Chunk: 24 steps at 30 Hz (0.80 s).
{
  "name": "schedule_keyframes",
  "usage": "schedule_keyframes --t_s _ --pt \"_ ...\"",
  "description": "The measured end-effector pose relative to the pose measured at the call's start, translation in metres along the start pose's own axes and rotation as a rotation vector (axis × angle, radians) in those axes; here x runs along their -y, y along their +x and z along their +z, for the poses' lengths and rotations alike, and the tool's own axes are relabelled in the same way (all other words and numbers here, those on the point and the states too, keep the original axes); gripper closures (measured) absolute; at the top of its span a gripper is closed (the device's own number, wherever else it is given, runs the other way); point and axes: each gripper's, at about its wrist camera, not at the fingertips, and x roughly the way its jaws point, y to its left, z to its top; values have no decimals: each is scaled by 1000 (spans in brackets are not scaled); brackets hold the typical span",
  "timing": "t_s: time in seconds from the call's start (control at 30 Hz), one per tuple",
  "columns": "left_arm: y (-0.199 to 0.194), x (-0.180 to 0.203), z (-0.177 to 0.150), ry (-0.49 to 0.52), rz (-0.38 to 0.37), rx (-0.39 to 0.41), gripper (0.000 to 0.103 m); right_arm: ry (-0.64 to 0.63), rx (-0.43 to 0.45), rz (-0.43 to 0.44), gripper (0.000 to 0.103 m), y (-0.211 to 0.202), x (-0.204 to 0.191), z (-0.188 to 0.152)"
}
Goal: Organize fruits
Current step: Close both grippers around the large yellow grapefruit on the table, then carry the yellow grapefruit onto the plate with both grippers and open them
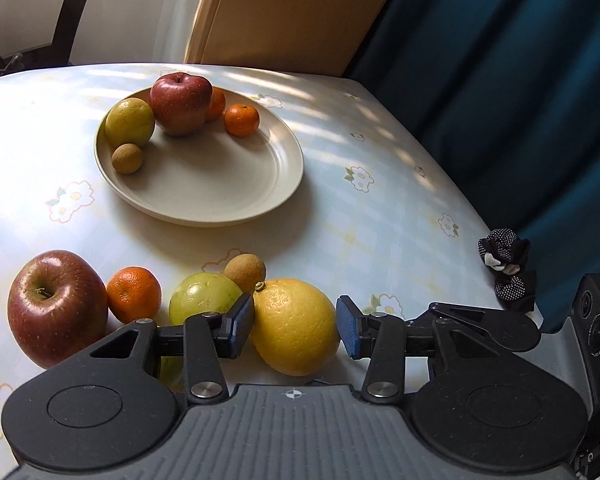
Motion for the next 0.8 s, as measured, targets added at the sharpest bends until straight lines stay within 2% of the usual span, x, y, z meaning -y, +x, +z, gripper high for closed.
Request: schedule_keyframes --t_s 0.1,0.3,0.4,0.57,0.6,0.8 --pt "0 3 -1 28 12 2 56 10 6 11 58 3 1 0" --pt "2 -2 4 -7 0 -2 56 25 -14 33 53 15 7 4" --pt "4 -2 6 -17 4 -2 56 0 -30 19 53 22 6 5" --pt "5 -1 7 -20 4 -4 56 34 -12 18 54 22 11 5" --pt "5 -2 8 -26 2 -6 56 23 -4 20 58 21 11 5" --pt "10 -6 10 -69 -33 -13 56 48 6 21 58 15 17 0"
